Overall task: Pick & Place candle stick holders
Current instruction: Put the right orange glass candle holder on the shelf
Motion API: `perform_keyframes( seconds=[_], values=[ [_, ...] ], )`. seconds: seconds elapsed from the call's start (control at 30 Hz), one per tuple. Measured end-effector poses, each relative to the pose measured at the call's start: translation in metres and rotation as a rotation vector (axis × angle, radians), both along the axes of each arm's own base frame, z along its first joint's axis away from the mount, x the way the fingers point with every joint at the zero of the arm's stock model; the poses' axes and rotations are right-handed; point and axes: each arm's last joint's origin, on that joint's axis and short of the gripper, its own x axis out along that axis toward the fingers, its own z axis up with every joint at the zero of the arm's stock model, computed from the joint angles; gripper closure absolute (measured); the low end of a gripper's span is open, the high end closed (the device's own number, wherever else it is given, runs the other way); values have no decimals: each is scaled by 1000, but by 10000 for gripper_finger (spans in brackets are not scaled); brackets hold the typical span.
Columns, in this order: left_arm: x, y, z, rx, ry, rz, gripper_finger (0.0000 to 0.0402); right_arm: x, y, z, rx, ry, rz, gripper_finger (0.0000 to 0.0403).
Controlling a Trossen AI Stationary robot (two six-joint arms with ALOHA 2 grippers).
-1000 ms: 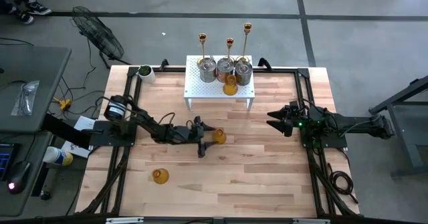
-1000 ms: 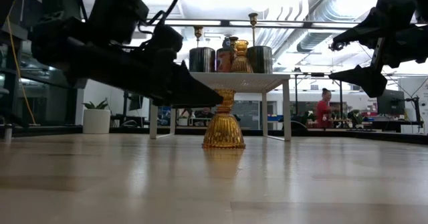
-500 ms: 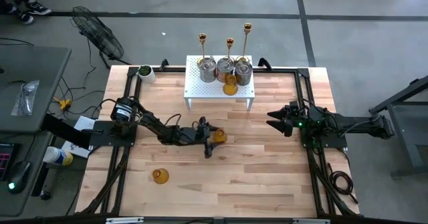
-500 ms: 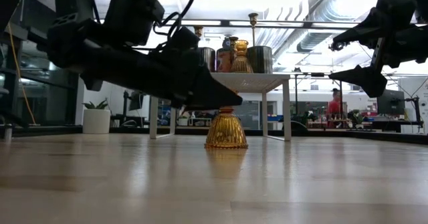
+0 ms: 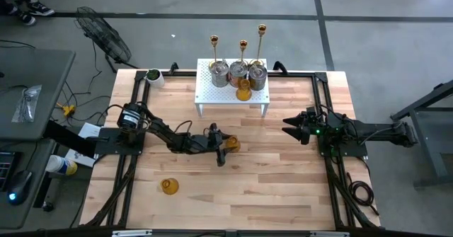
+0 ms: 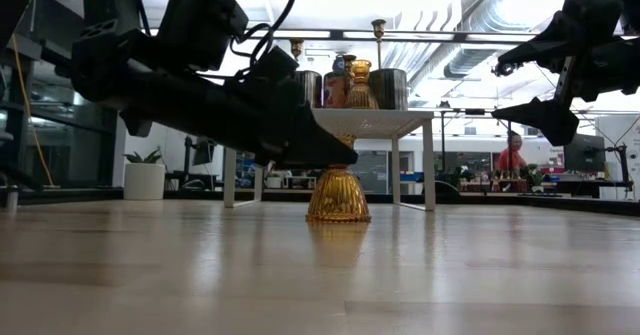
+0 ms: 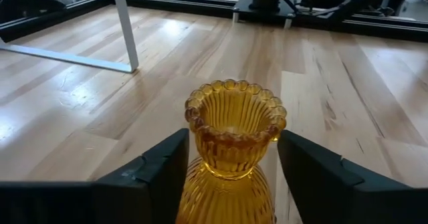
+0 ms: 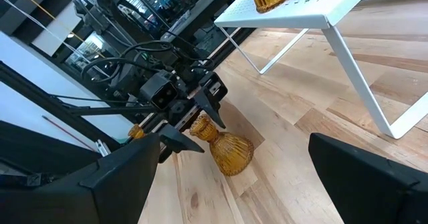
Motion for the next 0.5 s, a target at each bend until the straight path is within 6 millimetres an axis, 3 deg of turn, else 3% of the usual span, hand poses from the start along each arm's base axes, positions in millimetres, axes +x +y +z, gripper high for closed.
perform_keyframes(
  seconds=[0.23, 0.5],
  values=[
    [3, 0, 3, -2, -14, 3, 216, 0, 0, 0, 0, 0, 0, 27],
    [4, -1, 4, -2, -19, 5, 222, 0, 0, 0, 0, 0, 0, 27]
  ],
)
